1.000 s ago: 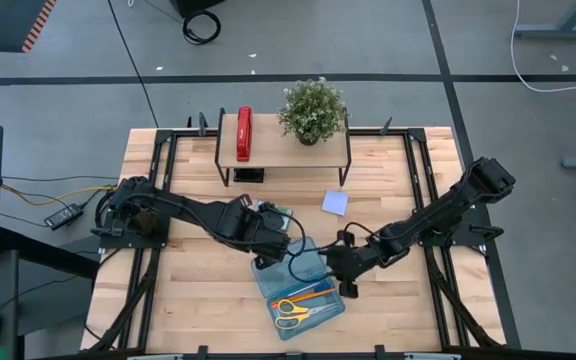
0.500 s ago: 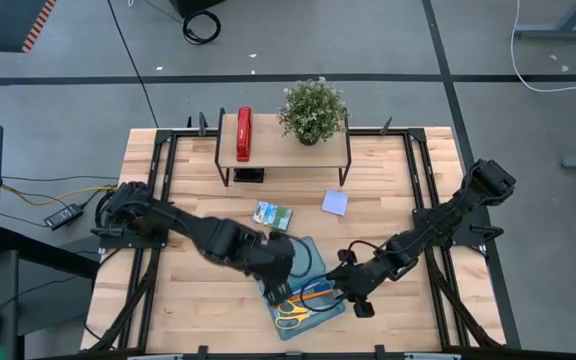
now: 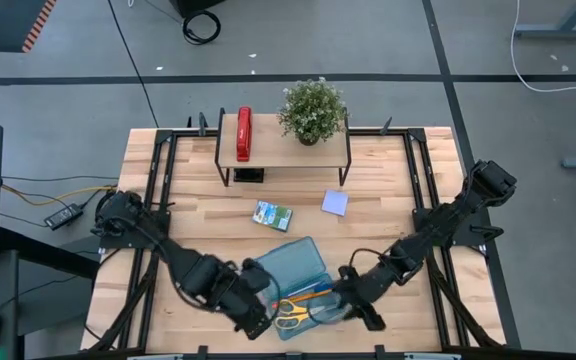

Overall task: Pack school essentials
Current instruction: Adjust the pencil in the blue supply box

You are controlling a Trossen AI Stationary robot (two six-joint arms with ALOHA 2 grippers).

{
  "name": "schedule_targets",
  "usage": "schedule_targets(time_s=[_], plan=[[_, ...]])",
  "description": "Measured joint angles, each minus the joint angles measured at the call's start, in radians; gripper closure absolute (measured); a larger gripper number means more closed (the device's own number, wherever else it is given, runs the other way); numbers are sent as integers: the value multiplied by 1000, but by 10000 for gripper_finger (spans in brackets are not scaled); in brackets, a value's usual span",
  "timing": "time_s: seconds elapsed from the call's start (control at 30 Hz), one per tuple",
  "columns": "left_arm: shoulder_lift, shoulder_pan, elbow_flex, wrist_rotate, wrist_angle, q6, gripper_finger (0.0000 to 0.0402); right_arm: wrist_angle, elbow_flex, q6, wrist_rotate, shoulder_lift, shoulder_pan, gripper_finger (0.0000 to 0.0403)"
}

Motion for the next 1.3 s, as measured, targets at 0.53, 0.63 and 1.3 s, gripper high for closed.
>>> schedule_targets(time_s=[0.53, 0.63, 1.3], plan=[[0, 59, 0, -115, -53, -107, 362, 266, 0, -50, 121, 154, 87, 240], [0, 64, 0, -110, -54, -103, 360, 292, 0, -29, 77, 184, 102, 241], [0, 125, 0, -129, -77, -72, 356, 284, 52, 1, 226, 341, 51, 242]])
